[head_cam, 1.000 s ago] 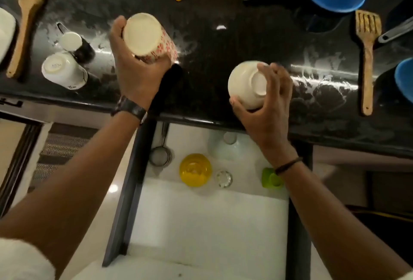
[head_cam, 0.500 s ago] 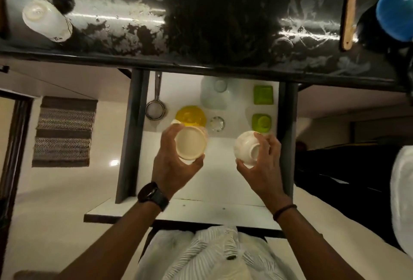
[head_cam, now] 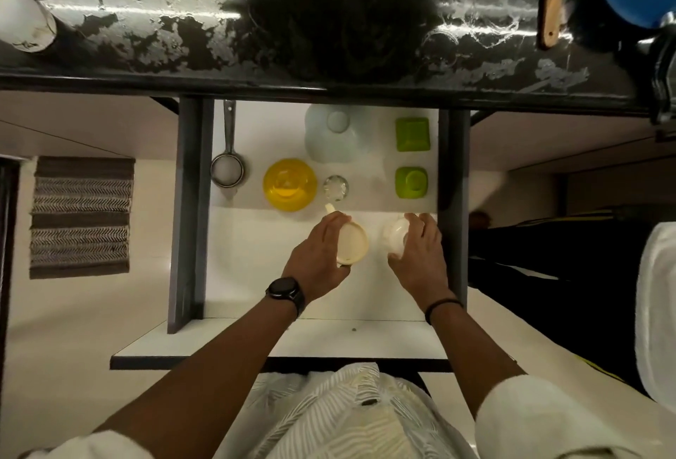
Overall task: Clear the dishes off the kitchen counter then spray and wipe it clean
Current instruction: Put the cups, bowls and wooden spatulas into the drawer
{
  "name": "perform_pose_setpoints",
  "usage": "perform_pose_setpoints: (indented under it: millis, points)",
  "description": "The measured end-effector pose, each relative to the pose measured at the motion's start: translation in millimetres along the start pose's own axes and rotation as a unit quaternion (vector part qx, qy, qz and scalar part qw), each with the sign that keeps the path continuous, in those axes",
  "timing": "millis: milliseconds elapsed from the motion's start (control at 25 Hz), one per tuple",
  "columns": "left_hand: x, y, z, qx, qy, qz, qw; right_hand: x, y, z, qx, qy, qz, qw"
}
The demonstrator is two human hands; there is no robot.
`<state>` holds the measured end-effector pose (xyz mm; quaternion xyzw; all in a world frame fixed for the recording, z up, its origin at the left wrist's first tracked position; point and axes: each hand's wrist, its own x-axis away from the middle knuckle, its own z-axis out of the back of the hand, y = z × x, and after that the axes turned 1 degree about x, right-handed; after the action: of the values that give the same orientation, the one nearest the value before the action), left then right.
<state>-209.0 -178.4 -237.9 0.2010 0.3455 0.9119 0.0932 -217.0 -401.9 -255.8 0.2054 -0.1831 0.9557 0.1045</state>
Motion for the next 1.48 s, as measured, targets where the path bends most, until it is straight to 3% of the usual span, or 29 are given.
perform_pose_setpoints:
  millis: [160,280,520,680,800,960,1160,1320,1480]
  points:
    - [-1.7,-1.8,-3.6,0.005,-0.008,0.003,1.000,0.7,-4.1,8.4,0.052,-0.019,0.017,0.998]
    - [0.6,10.0,11.5,-0.009,0.010,-0.031,0.999,1.4,-24.2,33.4,0.018,0.021,0.035,0.999]
    - [6.0,11.9,94.9,-0.001,0.182,0.001,0.983,-11.0,-97.9,73.9,-0.115,0.152,0.179,0.965]
    - [11.7,-26.1,175.2,0.029,0.317,0.046,0.947,-30.8,-187.8,77.0,-0.155,0.123,0.239,0.951]
    - [18.1,-58.5,227.9,0.067,0.377,0.109,0.917,-39.2,-253.4,70.8,-0.204,0.113,0.289,0.929]
    - [21.2,-115.6,285.5,0.081,0.443,0.122,0.885,-50.6,-351.7,55.6,-0.208,0.077,0.333,0.916]
    - [-12.5,-190.9,358.7,0.109,0.461,0.084,0.877,-76.0,-457.0,37.9,-0.186,0.134,0.359,0.905]
    - [-43.7,-236.0,421.6,0.098,0.410,0.065,0.905,-110.7,-533.3,18.0,-0.174,0.148,0.293,0.928]
    - [-69.8,-254.6,462.4,0.088,0.363,0.072,0.925,-138.1,-578.6,6.0,-0.143,0.166,0.281,0.934]
